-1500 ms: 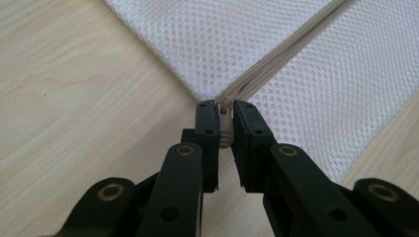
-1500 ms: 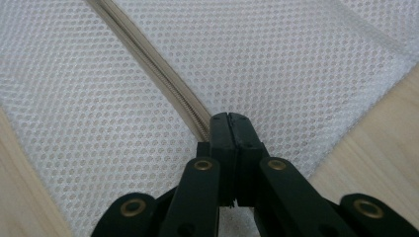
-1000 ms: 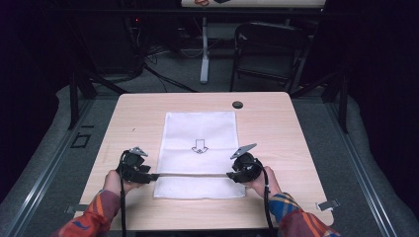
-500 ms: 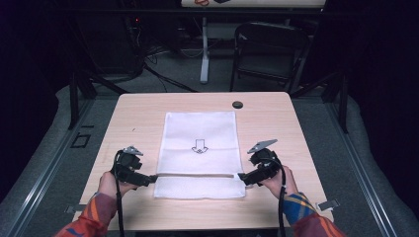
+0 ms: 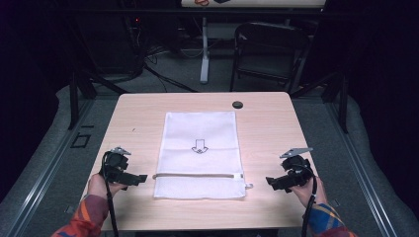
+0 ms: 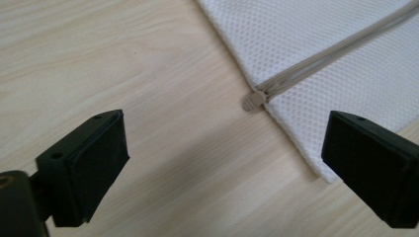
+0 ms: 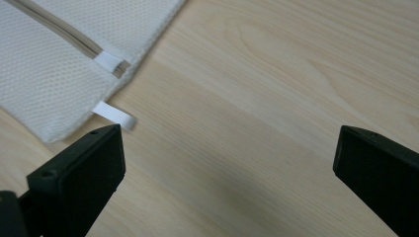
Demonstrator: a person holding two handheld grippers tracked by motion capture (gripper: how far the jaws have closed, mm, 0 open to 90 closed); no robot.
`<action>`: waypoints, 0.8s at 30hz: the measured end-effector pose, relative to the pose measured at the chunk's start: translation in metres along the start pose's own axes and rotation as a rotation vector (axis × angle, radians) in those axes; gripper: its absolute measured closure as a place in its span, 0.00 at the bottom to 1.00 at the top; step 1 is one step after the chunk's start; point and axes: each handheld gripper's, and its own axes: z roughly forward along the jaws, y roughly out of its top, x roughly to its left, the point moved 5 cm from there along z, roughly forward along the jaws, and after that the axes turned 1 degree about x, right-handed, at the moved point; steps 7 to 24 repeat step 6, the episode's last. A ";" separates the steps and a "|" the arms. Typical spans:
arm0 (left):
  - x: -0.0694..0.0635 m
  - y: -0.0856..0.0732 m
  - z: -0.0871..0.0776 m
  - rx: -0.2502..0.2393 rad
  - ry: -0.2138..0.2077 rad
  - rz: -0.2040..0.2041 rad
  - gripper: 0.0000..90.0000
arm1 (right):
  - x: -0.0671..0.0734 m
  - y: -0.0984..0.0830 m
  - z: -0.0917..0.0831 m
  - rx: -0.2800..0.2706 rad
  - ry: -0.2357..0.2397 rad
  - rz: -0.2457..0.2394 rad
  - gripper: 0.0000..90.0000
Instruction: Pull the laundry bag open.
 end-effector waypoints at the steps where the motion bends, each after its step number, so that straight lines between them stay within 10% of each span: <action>1: 0.003 -0.001 0.001 0.010 0.000 -0.003 0.02 | -0.003 -0.001 0.001 0.007 0.000 0.003 0.00; 24: 0.010 -0.003 0.003 0.001 -0.001 -0.021 0.00 | -0.010 -0.005 0.007 0.022 -0.018 0.008 0.00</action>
